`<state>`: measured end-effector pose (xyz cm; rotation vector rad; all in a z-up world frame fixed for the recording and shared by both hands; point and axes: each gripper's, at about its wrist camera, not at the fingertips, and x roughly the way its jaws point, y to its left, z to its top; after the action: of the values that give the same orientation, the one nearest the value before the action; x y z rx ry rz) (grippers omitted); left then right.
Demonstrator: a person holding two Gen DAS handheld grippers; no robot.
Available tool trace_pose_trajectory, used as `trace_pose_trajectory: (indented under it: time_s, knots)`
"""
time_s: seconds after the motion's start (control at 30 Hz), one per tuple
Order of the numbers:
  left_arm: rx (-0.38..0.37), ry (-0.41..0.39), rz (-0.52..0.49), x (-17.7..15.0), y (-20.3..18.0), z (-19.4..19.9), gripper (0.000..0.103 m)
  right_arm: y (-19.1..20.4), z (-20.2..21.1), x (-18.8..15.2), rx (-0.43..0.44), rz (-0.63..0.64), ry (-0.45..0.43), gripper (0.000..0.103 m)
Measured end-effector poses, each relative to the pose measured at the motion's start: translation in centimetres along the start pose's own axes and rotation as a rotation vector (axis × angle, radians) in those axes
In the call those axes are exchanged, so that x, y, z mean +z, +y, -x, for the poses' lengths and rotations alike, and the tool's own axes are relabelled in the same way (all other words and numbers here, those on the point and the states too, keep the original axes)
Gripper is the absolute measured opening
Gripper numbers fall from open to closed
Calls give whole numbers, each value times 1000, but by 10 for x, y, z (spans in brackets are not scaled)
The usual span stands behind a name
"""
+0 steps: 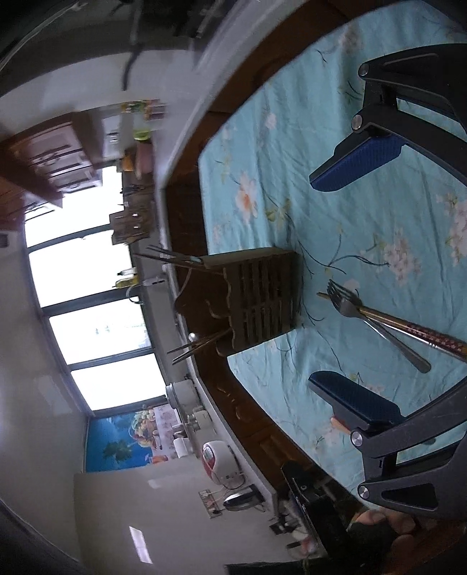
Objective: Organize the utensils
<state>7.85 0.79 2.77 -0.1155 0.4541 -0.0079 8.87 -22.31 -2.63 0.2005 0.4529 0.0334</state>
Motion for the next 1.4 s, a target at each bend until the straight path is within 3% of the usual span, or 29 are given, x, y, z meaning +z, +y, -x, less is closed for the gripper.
trace_pose_trajectory:
  time_s: [0.2, 0.3, 0.53, 0.7, 1.03, 1.4]
  knots:
    - [36, -40, -44, -8, 0, 9, 93, 6, 16, -5, -43, 61, -78, 103]
    - [1, -58, -61, 1, 1, 19, 102, 9, 19, -2, -44, 91, -86, 103]
    - [-3, -112, -111, 32, -3, 36, 102, 19, 43, 50, -27, 149, -178, 103]
    - [7, -95, -93, 21, -1, 25, 102, 22, 52, 58, -42, 150, -223, 103]
    - [39, -4, -107, 11, -8, 2, 102, 9, 23, 12, -46, 78, -141, 103]
    - [56, -17, -109, 19, -12, 0, 102, 12, 13, 7, -36, 96, -130, 103]
